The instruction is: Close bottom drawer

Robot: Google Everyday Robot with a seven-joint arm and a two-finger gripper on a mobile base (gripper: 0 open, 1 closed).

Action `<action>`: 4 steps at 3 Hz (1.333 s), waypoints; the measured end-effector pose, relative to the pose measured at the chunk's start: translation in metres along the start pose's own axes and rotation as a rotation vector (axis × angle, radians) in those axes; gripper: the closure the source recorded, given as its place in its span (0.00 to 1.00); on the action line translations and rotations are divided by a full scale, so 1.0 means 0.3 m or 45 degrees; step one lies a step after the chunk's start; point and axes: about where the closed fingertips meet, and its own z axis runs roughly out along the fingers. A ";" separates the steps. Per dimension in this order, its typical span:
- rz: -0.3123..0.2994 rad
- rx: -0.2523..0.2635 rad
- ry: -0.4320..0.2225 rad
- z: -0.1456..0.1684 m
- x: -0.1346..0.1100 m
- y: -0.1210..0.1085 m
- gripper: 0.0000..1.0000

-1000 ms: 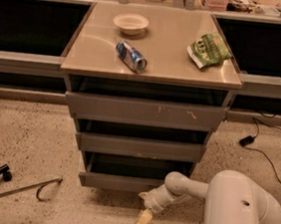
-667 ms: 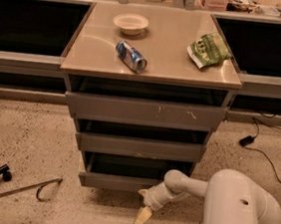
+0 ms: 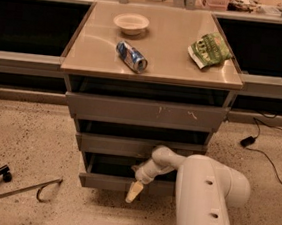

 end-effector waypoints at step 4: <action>0.120 -0.007 -0.038 0.058 0.091 0.273 0.00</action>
Offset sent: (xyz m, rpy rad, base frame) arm -0.0756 -0.0170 0.0101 -0.0105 0.0249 -0.0892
